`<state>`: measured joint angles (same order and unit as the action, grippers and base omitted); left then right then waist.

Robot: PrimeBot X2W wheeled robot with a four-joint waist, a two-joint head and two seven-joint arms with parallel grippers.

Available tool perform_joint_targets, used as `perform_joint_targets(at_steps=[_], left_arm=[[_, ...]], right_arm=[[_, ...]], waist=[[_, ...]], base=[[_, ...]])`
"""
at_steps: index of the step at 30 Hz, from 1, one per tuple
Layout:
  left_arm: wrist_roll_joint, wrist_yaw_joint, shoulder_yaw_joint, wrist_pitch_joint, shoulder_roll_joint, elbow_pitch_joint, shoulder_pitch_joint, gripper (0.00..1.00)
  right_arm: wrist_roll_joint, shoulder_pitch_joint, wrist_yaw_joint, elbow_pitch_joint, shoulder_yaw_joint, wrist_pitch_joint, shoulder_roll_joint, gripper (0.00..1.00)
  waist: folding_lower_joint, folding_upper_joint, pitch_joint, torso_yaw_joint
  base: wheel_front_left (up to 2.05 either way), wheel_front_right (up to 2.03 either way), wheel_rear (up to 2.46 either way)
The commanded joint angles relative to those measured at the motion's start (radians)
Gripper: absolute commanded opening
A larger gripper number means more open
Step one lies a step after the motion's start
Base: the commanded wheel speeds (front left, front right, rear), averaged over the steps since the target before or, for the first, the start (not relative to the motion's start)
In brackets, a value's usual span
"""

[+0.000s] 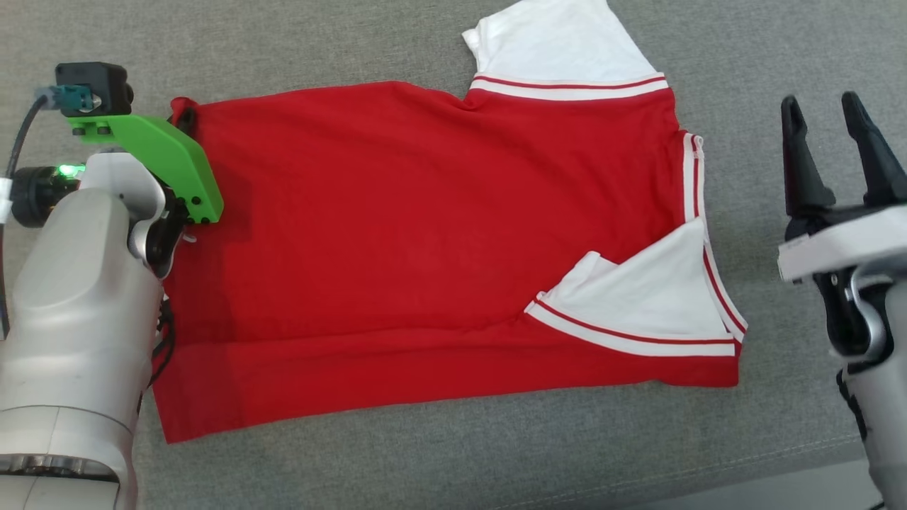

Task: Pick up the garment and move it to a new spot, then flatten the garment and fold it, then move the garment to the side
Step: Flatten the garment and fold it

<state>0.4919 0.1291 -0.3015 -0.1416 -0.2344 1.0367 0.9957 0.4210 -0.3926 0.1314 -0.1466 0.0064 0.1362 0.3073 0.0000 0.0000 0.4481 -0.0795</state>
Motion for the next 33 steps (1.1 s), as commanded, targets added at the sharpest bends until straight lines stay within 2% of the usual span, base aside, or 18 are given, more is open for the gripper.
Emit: perform_joint_targets(at_steps=[1, 6, 15, 22, 26, 27, 28, 29, 33], left_arm=[[0.008, 0.002, -0.012, 0.005, 0.01, 0.009, 0.015, 0.0], [0.028, 0.002, -0.045, 0.03, 0.047, 0.014, 0.062, 0.0], [0.077, 0.002, -0.113, 0.063, 0.11, 0.038, 0.136, 0.0], [0.116, 0.0, -0.172, 0.085, 0.134, 0.057, 0.16, 0.0], [0.149, 0.0, -0.201, 0.089, 0.136, 0.067, 0.163, 0.0], [0.154, -0.001, -0.206, 0.09, 0.133, 0.07, 0.162, 0.0], [0.162, -0.001, -0.212, 0.092, 0.129, 0.072, 0.16, 0.0], [0.171, -0.001, -0.216, 0.096, 0.125, 0.072, 0.159, 0.0], [0.193, -0.003, -0.232, 0.132, 0.096, 0.073, 0.146, 0.0]], right_arm=[[0.019, -0.063, -0.002, -0.042, 0.018, -0.009, 0.017, 1.0], [0.08, -0.275, -0.002, -0.231, 0.118, -0.027, 0.053, 1.0], [0.161, -0.639, -0.002, -0.609, 0.325, -0.073, 0.049, 1.0], [0.186, -0.8, -0.002, -0.846, 0.417, -0.138, 0.043, 1.0], [0.205, -0.846, -0.002, -0.916, 0.464, -0.172, 0.036, 0.98], [0.209, -0.85, -0.002, -0.926, 0.472, -0.175, 0.035, 0.55], [0.215, -0.853, -0.002, -0.936, 0.488, -0.188, 0.034, 0.34], [0.223, -0.859, -0.002, -0.937, 0.498, -0.186, 0.032, 0.0], [0.245, -0.869, -0.002, -0.909, 0.541, -0.124, 0.047, 0.0]], waist=[[0.0, 0.0, 0.011, 0.019], [0.0, 0.0, 0.051, 0.077], [0.0, 0.0, 0.116, 0.181], [0.0, 0.0, 0.142, 0.223], [0.0, 0.0, 0.149, 0.227], [0.0, 0.0, 0.15, 0.226], [0.0, 0.0, 0.151, 0.224], [0.0, 0.0, 0.151, 0.222], [0.0, 0.0, 0.139, 0.206]], base=[[0.0, 0.0, 0.0], [0.0, 0.0, 0.0], [0.0, 0.0, 0.0], [0.0, 0.0, 0.0], [0.0, 0.0, 0.0], [0.0, 0.0, 0.0], [0.0, 0.0, 0.0], [0.0, 0.0, 0.0], [0.0, 0.0, 0.0]])
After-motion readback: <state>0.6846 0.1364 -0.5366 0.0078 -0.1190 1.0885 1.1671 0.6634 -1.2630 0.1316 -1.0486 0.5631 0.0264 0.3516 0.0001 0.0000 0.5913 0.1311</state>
